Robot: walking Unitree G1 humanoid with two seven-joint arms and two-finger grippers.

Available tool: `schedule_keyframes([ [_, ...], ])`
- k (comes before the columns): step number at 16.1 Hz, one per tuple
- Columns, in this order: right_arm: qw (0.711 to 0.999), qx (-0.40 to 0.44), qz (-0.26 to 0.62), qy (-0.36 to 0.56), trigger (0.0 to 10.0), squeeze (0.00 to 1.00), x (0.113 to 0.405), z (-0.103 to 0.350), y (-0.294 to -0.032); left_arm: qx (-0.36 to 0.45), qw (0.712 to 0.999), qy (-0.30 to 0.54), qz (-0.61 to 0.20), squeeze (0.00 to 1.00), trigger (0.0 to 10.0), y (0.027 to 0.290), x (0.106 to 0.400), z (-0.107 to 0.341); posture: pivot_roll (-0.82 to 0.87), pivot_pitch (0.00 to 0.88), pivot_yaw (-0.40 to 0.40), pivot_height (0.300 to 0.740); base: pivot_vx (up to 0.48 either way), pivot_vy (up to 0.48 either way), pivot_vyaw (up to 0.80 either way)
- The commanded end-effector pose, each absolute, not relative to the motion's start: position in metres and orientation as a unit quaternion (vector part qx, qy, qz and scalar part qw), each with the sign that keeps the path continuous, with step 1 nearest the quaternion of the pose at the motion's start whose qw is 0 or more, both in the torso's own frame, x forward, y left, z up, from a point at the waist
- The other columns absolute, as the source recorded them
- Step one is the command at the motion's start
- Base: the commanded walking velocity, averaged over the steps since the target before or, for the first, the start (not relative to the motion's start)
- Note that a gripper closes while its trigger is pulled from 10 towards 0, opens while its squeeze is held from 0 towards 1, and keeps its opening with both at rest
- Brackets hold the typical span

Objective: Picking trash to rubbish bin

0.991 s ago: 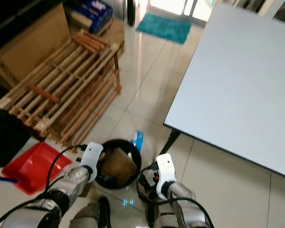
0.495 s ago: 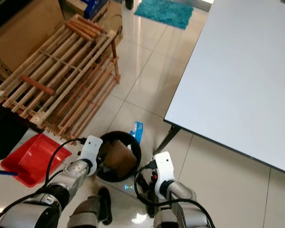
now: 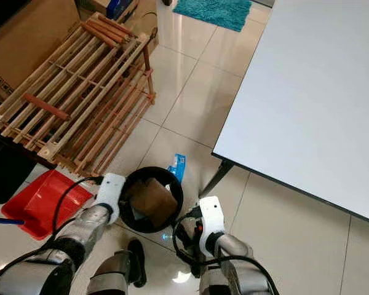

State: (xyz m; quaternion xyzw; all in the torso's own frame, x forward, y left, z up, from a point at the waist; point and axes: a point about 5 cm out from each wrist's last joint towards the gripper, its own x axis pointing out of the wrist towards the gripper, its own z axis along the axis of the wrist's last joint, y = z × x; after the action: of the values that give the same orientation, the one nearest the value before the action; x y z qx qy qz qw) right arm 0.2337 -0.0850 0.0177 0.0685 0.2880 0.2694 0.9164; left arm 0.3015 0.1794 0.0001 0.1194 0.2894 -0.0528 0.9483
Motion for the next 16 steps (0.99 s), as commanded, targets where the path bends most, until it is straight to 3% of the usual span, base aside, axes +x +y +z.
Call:
schedule_keyframes([
  [1, 0.912, 0.073, 0.258, 0.311, 10.0, 0.00, 0.226, 0.006, -0.087, 0.114, 0.941, 0.317, -0.036, 0.00, 10.0, 0.188, 0.284, -0.015, -0.15, 0.334, -0.044, 0.740, 0.000, 0.000, 0.00],
  [4, 0.921, 0.041, 0.219, 0.319, 10.0, 0.00, 0.231, -0.007, -0.096, 0.132, 0.935, 0.330, 0.004, 0.00, 10.0, 0.209, 0.266, -0.026, -0.11, 0.310, -0.035, 0.740, 0.000, 0.000, 0.00],
  [8, 0.933, 0.016, 0.121, 0.339, 10.0, 0.00, 0.240, -0.029, -0.126, 0.145, 0.918, 0.366, 0.043, 0.00, 10.0, 0.232, 0.231, -0.046, -0.05, 0.226, -0.022, 0.740, 0.000, 0.000, 0.00],
  [16, 0.931, -0.015, 0.023, 0.363, 10.0, 0.00, 0.237, -0.050, -0.156, 0.137, 0.918, 0.366, 0.067, 0.00, 10.0, 0.231, 0.229, -0.047, -0.01, 0.096, -0.025, 0.740, 0.000, 0.000, 0.00],
])
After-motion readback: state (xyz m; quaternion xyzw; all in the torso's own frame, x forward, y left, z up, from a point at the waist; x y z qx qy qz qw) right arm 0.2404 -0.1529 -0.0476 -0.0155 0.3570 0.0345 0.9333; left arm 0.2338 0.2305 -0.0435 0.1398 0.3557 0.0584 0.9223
